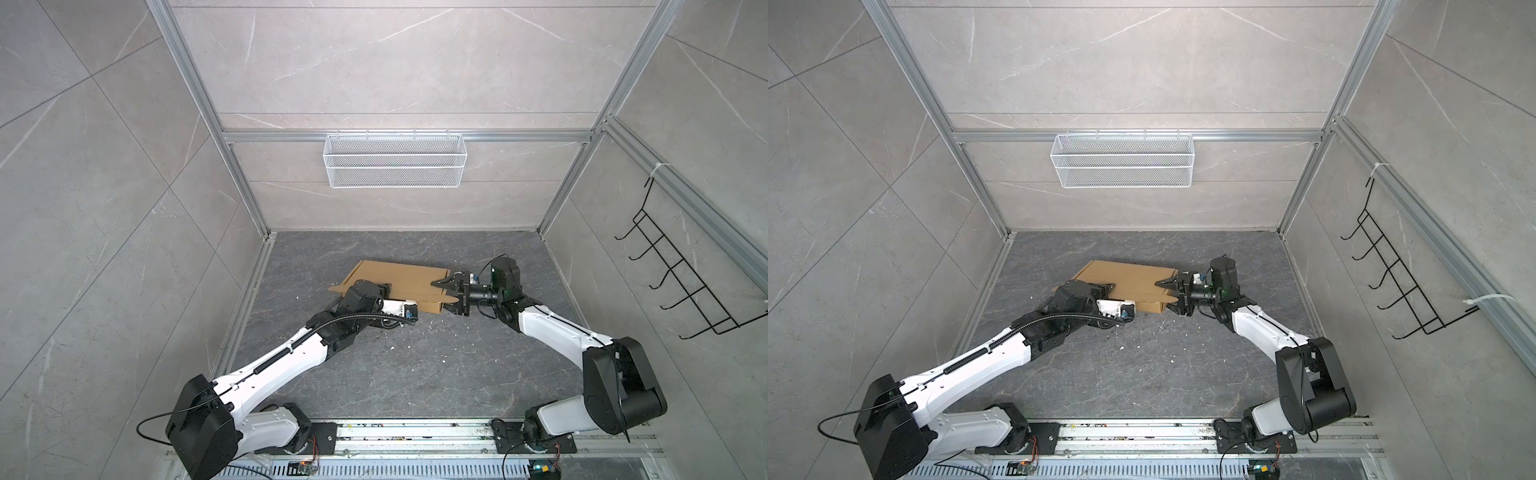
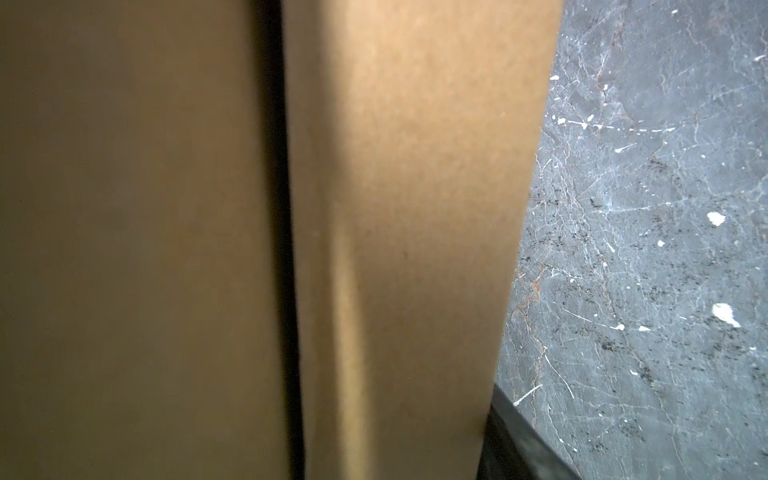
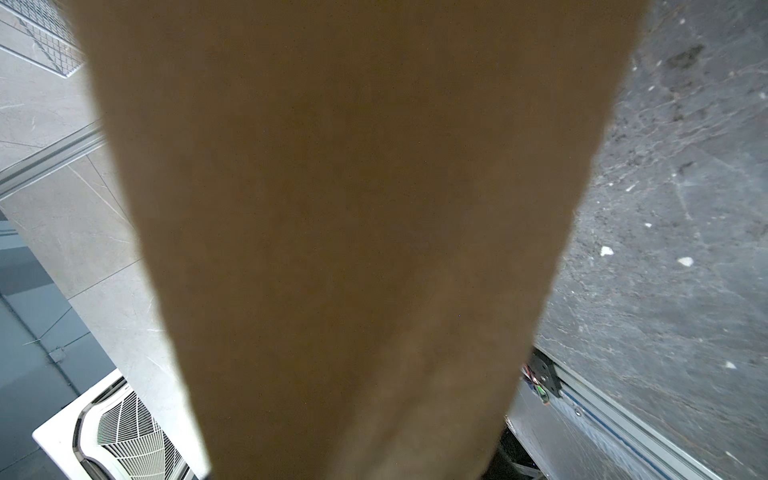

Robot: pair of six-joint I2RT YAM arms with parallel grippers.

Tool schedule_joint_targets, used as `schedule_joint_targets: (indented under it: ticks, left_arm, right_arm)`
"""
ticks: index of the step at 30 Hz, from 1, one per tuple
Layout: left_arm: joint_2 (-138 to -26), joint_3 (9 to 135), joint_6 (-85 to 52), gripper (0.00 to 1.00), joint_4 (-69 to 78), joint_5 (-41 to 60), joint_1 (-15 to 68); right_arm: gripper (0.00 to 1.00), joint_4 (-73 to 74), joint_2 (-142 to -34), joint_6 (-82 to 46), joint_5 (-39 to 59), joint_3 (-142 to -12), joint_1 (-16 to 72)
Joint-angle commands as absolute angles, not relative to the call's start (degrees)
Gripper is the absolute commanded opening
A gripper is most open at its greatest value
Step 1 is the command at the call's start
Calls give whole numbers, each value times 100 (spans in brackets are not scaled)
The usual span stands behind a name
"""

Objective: Fold the paper box

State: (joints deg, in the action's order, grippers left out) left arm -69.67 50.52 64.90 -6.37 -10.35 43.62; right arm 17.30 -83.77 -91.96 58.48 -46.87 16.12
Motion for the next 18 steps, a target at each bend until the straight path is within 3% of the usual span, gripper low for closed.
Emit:
schedule_joint_targets:
  ticks: [1,8,12,18]
  left_arm:
    - [-6852,5151,6375,58,-970,-1063,4316]
    - [-6684,5135,6210,48,-1285,-1166,4310]
    - [-6632,5167,6133,45,-1473,-1166,4315]
    - [-6626,5350,5967,45,-2035,-1145,4308]
  right_arm:
    - [49,1924,-8272,-9130,6109,-4867,1691]
    - [59,1974,-8253,-9136,6047,-4772,1693]
    - [62,2029,-8252,-9158,6038,-4746,1685]
    - [76,1836,-8185,-8972,6047,-4646,1591]
